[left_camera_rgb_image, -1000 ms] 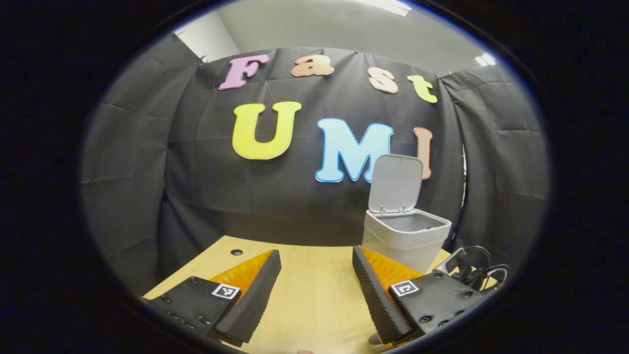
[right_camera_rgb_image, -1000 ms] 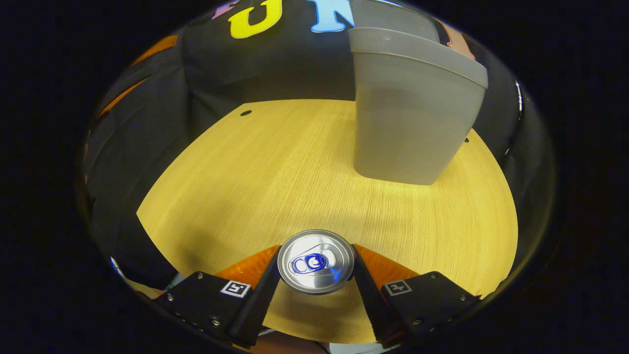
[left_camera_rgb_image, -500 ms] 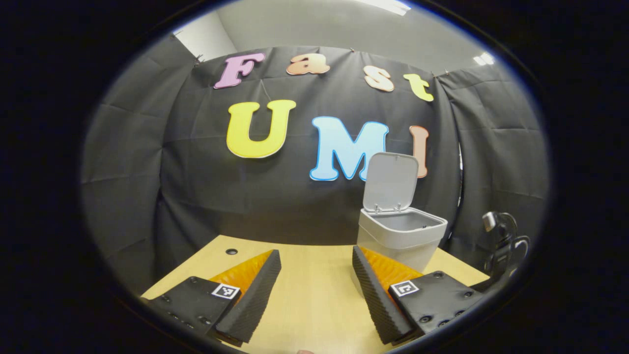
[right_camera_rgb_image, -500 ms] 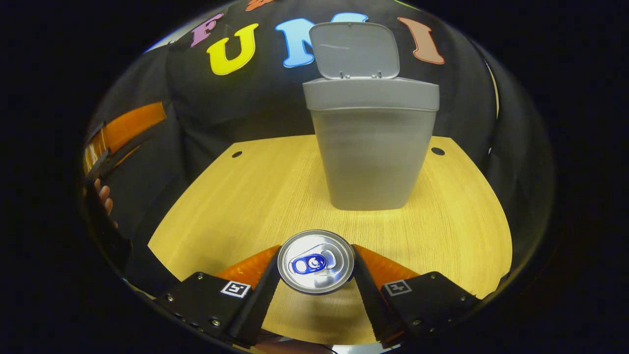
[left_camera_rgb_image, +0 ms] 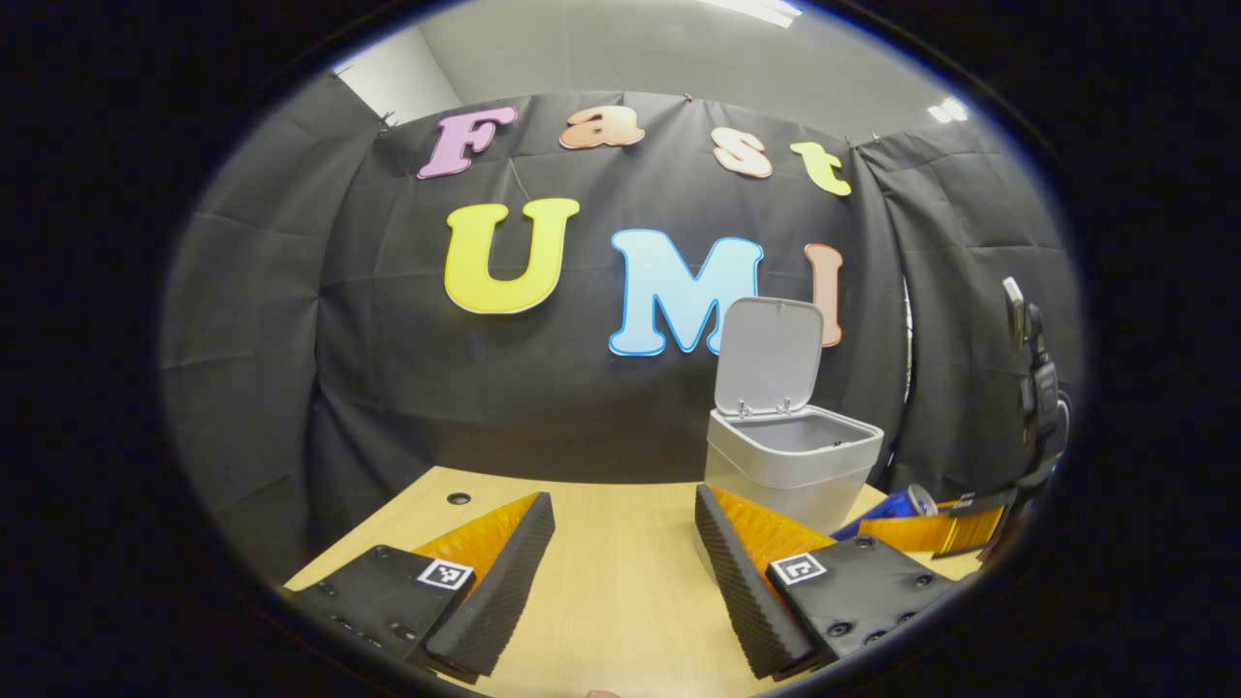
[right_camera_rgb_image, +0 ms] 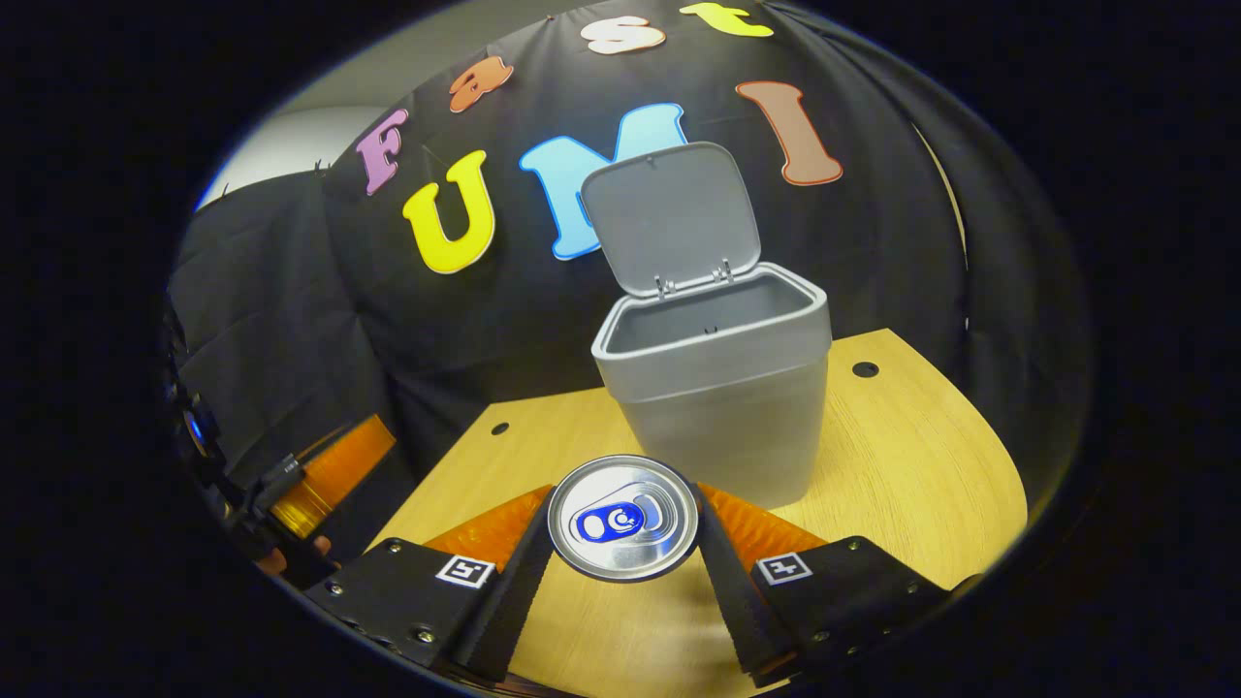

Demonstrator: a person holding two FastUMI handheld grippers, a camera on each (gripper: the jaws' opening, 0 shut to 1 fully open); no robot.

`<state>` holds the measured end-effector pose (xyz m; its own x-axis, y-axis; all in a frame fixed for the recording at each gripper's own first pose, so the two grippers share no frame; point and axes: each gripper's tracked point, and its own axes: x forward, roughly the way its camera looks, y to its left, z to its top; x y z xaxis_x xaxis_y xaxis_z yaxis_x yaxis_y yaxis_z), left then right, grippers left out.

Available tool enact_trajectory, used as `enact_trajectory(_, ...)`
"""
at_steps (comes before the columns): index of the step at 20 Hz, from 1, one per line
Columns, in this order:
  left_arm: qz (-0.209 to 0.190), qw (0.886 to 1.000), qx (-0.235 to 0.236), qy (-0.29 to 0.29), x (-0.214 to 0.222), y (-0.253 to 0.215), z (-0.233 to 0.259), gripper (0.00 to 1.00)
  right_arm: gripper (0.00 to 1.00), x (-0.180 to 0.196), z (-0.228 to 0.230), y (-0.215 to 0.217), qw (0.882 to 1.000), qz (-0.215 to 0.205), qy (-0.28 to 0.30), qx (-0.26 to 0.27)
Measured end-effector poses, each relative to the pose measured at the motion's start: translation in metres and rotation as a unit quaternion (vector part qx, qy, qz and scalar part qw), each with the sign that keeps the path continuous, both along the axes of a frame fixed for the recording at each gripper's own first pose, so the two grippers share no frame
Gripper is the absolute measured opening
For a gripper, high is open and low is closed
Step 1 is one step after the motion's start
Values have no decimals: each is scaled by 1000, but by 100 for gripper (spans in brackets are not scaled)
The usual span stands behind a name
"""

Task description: Press the lid of the desktop garbage bin to open it, pick up the crumpled paper on the desktop and throw it into the bin, then pick up the pop can on the desktop and drop it into the bin, and finally close the garbage bin lid.

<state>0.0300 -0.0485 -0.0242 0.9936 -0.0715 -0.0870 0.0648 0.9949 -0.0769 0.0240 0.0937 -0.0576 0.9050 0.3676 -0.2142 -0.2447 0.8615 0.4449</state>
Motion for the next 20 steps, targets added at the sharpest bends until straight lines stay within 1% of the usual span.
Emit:
enact_trajectory(2,0,1000,0,1,1,-2,-1,96,83,4,17,-2,1000,-2,-19,13)
enact_trajectory(6,0,1000,5,2,3,-1,-2,96,83,22,51,-17,997,-24,-74,-15)
enact_trajectory(10,-2,1000,2,6,3,-1,-6,96,83,41,94,-28,989,-55,-136,-23)
enact_trajectory(12,-2,1000,-2,8,3,0,-7,96,82,54,105,-35,984,-77,-155,-49)
enact_trajectory(14,-2,1000,-2,9,4,3,-8,96,82,67,106,-40,978,-99,-162,-83)
enact_trajectory(15,-1,1000,-2,9,4,4,-8,95,82,74,104,-38,977,-103,-159,-100)
enact_trajectory(16,-1,1000,-2,9,4,6,-8,96,83,79,100,-36,976,-106,-154,-113)
enact_trajectory(20,1,1000,-4,10,4,9,-9,96,83,99,94,-21,976,-99,-141,-135)
